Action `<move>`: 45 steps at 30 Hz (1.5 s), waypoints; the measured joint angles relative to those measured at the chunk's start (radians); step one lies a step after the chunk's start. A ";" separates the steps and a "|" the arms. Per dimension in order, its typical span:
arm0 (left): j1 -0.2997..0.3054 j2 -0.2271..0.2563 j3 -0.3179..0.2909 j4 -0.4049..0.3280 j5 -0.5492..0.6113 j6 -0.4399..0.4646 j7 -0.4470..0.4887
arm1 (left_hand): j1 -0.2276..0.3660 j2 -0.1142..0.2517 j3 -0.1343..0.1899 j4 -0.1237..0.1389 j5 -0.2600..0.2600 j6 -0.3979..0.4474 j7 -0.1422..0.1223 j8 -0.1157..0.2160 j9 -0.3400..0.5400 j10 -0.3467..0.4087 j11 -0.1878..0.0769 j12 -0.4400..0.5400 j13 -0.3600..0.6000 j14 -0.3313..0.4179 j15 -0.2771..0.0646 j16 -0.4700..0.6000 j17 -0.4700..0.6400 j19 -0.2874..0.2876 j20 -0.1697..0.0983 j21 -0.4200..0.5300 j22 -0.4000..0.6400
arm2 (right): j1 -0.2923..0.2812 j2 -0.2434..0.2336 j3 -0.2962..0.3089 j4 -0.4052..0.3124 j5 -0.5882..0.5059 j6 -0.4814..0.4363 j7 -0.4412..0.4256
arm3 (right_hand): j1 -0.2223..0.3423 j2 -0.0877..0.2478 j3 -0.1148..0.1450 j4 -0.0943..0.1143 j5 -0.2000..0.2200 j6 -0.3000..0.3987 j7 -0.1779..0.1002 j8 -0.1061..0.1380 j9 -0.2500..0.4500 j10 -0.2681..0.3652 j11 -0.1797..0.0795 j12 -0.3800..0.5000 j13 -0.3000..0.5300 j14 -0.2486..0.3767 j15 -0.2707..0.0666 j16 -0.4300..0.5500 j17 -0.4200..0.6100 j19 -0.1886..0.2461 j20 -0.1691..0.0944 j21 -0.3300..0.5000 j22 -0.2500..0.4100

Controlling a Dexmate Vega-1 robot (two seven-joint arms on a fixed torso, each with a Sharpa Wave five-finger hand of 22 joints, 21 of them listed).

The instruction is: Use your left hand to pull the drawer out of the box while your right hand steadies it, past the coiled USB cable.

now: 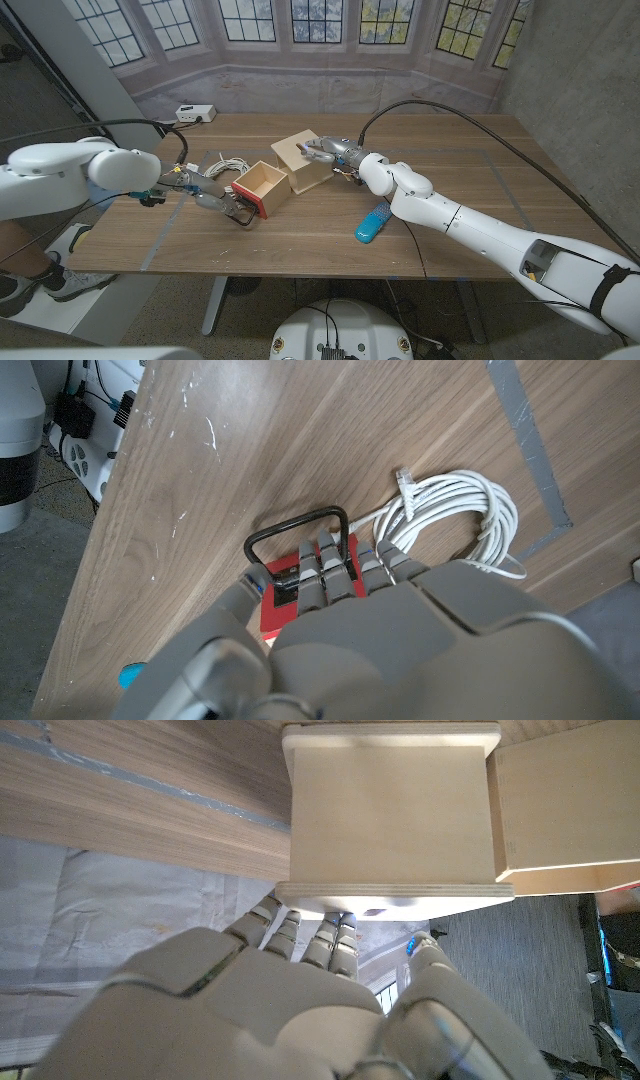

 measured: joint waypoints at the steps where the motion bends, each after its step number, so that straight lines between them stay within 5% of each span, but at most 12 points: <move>1: 0.008 -0.003 -0.010 0.000 0.002 0.000 0.001 | 0.000 0.000 -0.001 -0.001 0.000 0.000 0.000 0.000 0.000 -0.008 0.003 -0.001 0.000 -0.003 0.003 0.000 0.000 0.000 0.000 0.000 0.000 | 0.000 0.000 0.000 -0.001 -0.001 0.000 -0.001 | 0.000 0.000 0.000 0.000 0.000 0.000 0.000 0.000 0.000 0.000 0.000 0.000 0.000 0.000 0.000 0.002 0.000 0.000 0.000 0.000 0.000; 11: 0.018 -0.020 -0.029 0.002 0.015 0.000 0.006 | -0.003 -0.003 -0.001 -0.001 -0.004 -0.011 0.000 0.000 0.000 -0.032 0.000 -0.001 -0.005 -0.012 0.012 0.000 0.000 -0.002 0.009 0.000 0.000 | -0.005 0.000 -0.002 -0.016 -0.011 0.000 -0.001 | 0.000 0.000 0.004 -0.004 0.000 0.000 0.000 0.000 0.000 -0.003 0.004 0.003 0.005 0.000 0.000 0.004 0.001 0.000 0.000 0.000 0.000; 31: -0.038 0.003 0.035 0.000 0.004 -0.005 0.043 | -0.005 -0.005 -0.001 -0.001 -0.004 -0.016 0.006 0.004 0.000 -0.037 0.005 -0.001 -0.004 -0.012 0.012 0.000 0.000 0.004 0.014 0.000 0.000 | -0.024 -0.018 0.019 -0.103 -0.034 -0.012 0.001 | 0.000 0.000 0.007 -0.007 0.000 0.000 0.000 0.000 0.000 0.002 0.009 0.004 0.005 0.002 0.009 0.008 0.002 0.000 0.000 0.000 0.000; 38: -0.061 0.007 0.060 -0.004 0.002 -0.002 0.049 | -0.005 -0.005 -0.001 -0.001 -0.004 -0.021 0.011 0.008 0.000 -0.041 0.009 0.006 -0.007 -0.008 0.016 0.000 0.000 0.004 0.014 0.000 0.000 | -0.032 -0.021 0.028 -0.123 -0.036 -0.013 0.003 | -0.004 -0.004 0.010 -0.010 0.000 -0.005 0.005 0.000 0.001 0.042 0.050 0.004 0.004 0.006 0.012 0.011 0.003 0.000 0.000 0.004 0.000; 45: -0.089 0.009 0.090 -0.008 -0.001 -0.001 0.053 | -0.009 -0.001 -0.005 -0.006 -0.004 -0.021 0.011 0.008 -0.001 -0.041 0.009 0.012 -0.007 -0.008 0.016 0.000 0.000 0.004 0.014 0.000 0.000 | -0.038 -0.024 0.034 -0.136 -0.038 -0.016 0.004 | -0.004 -0.004 0.010 -0.010 0.000 -0.005 0.005 0.000 0.001 0.049 0.056 0.004 0.004 0.006 0.012 0.011 0.002 0.004 0.004 0.004 0.000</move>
